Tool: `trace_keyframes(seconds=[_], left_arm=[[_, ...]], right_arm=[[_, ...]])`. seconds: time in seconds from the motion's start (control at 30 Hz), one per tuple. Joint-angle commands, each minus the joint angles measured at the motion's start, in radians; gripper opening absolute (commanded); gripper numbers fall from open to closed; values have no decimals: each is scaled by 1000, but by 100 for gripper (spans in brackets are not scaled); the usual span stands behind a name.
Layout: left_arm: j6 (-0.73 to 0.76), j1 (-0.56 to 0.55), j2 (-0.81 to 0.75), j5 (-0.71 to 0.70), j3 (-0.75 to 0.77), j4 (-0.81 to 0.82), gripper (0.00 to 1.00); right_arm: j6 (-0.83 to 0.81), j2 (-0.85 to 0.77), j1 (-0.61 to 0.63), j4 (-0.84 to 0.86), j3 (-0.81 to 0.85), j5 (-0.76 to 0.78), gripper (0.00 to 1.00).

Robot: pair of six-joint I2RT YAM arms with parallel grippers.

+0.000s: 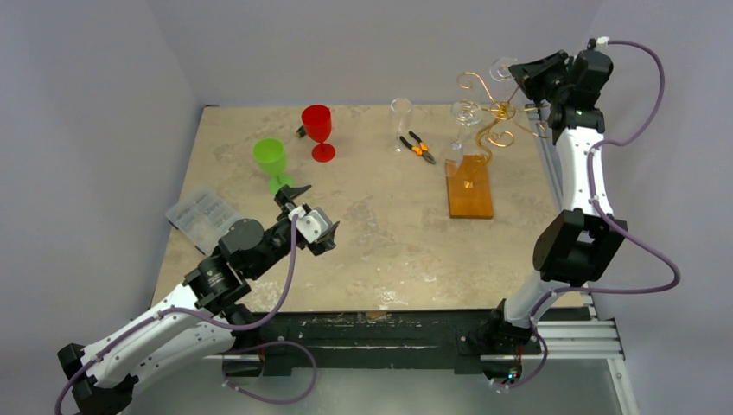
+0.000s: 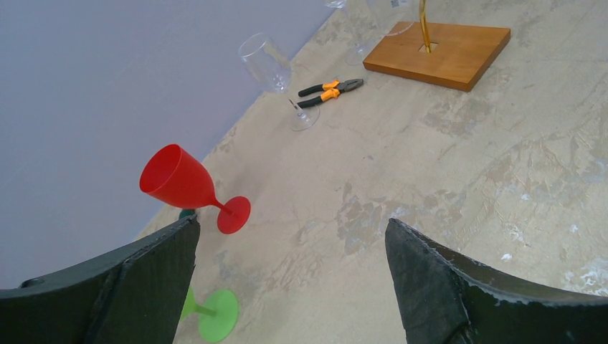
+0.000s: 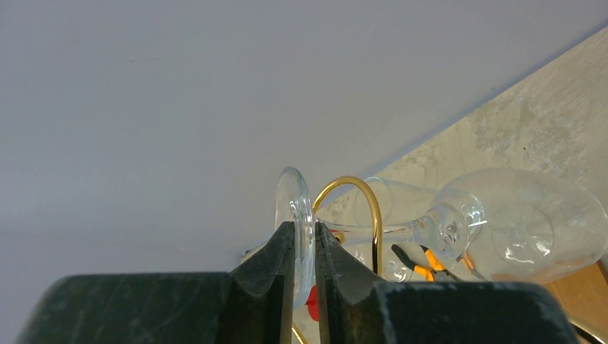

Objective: Place the wine glass upside down on the wine glass rack
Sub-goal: Turn the wine glass upside down at the wine rack.

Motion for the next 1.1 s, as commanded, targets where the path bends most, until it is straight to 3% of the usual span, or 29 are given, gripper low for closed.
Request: trace_keyframes(seconds=[0.0, 0.8, 1.07], left_arm=[[8, 5, -9, 16, -5, 42, 98], [9, 5, -13, 16, -5, 43, 98], [9, 5, -17, 16, -5, 43, 97]], right_arm=[[5, -63, -5, -3, -14, -53, 12], [30, -77, -14, 0, -29, -83, 23], [36, -88, -17, 5, -32, -97, 33]])
